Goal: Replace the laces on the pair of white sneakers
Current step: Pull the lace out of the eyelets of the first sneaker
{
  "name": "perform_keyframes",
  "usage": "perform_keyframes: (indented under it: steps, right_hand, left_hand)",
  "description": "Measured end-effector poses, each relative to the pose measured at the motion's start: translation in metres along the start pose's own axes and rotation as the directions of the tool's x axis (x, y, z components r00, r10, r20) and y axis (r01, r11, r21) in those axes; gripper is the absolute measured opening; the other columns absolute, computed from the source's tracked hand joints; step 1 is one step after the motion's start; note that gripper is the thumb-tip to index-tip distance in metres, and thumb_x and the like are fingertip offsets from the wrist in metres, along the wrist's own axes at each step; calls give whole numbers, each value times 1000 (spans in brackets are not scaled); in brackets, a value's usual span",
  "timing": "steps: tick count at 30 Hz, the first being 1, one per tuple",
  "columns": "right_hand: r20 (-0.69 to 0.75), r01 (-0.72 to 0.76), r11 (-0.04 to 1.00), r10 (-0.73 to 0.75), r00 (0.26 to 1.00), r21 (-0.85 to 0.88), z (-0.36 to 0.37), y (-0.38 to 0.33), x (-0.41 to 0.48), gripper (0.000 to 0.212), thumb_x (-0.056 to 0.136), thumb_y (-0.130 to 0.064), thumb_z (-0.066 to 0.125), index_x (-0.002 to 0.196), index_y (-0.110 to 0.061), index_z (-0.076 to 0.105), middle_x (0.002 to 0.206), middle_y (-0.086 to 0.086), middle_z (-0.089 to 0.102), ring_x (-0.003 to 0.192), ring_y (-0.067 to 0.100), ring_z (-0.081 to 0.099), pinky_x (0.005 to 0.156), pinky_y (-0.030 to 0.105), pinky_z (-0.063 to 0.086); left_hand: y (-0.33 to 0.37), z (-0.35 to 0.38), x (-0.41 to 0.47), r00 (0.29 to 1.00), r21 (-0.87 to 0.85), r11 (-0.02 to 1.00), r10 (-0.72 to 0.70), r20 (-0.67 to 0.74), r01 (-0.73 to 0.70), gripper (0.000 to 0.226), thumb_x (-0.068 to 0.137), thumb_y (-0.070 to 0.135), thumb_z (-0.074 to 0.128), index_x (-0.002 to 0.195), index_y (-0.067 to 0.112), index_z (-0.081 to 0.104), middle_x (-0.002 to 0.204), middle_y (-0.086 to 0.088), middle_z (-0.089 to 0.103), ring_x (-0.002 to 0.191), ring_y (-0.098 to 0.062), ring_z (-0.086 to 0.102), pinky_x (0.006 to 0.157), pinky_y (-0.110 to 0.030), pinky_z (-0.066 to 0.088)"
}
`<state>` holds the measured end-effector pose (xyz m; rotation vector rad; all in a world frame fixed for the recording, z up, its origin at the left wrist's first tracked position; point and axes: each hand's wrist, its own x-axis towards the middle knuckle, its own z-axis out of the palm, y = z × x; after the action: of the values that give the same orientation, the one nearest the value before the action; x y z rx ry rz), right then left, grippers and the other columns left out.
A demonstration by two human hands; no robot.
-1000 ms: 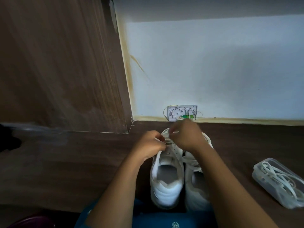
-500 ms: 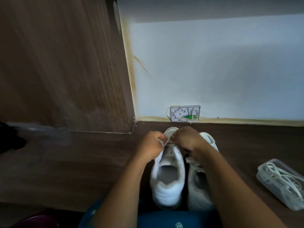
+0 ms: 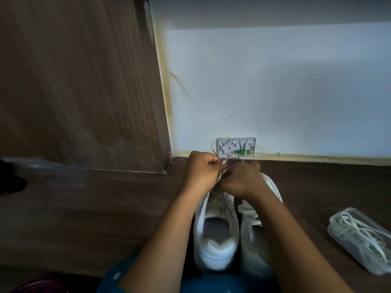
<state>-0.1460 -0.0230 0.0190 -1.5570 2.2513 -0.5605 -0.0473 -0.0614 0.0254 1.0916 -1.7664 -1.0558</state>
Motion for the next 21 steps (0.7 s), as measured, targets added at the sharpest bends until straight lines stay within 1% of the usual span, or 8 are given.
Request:
perform_keyframes:
  steps: [3, 5, 7, 10, 14, 16, 19, 21]
  right_hand:
    - [-21, 18, 999, -17, 1000, 48, 19, -2, 3, 17, 74, -35, 55, 70, -19, 56, 90, 7, 62, 85, 22, 46, 64, 27, 33]
    - [-109, -42, 994, 53, 993, 98, 21, 1, 7, 18, 76, -33, 58, 80, -16, 64, 102, 14, 60, 88, 22, 42, 69, 30, 39]
    - [-212, -35, 991, 62, 975, 127, 15, 4, 9, 17, 78, -34, 62, 69, -20, 64, 102, 14, 62, 103, 29, 40, 77, 31, 40]
    - [-372, 39, 965, 64, 926, 260, -5, -4, 0, 49, 86, -38, 63, 43, -24, 44, 77, 2, 60, 115, 25, 33, 86, 31, 30]
    - [-353, -11, 970, 98, 930, 242, -13, -7, -10, 39, 86, -37, 59, 53, -19, 53, 69, -5, 52, 118, 26, 33, 83, 30, 26]
    - [-379, -20, 986, 83, 922, 168, -18, -3, -12, 19, 76, -31, 60, 65, -15, 63, 82, 6, 57, 108, 28, 44, 74, 27, 31]
    - [-71, 61, 987, -51, 996, 148, -18, -5, -17, 13, 66, -21, 67, 62, -9, 63, 65, 6, 59, 64, 17, 54, 51, 23, 35]
    - [42, 101, 982, -110, 993, 161, -7, -11, -19, 11, 66, -17, 70, 60, -13, 62, 63, 2, 60, 60, 12, 55, 51, 20, 37]
  left_hand:
    - [2, -1, -2, 997, -99, 993, -63, 53, 68, 17, 88, 8, 62, 72, 12, 68, 66, 0, 62, 62, -7, 54, 61, -20, 43]
    - [-4, -6, -2, 994, -115, 989, -85, 68, 92, 23, 87, 1, 59, 73, 19, 64, 73, 2, 62, 70, -9, 55, 67, -22, 44]
    - [-16, -14, -2, 982, 11, 992, -123, 145, 123, 27, 82, -6, 55, 80, 19, 64, 81, 0, 63, 73, -9, 55, 68, -22, 43]
    - [-30, -20, -2, 965, 208, 978, -57, 254, 3, 12, 78, -3, 66, 84, 6, 72, 73, -2, 65, 60, 1, 54, 63, -21, 43]
    - [-21, -9, 0, 991, 283, 954, 63, 116, -94, 7, 82, 3, 66, 82, 4, 72, 66, 5, 57, 62, -6, 52, 64, -22, 41]
    - [-12, -7, 4, 998, 51, 998, 51, -46, -48, 15, 82, -2, 63, 77, 8, 72, 71, 1, 63, 66, -8, 55, 69, -23, 44]
    - [0, -8, 6, 993, -153, 985, 65, -100, -80, 22, 82, -5, 61, 78, 14, 71, 79, -4, 68, 74, -12, 61, 74, -24, 48]
    - [5, -6, 2, 993, -128, 985, 109, -35, -113, 20, 82, -6, 59, 83, 9, 73, 81, -4, 68, 74, -11, 61, 74, -23, 48]
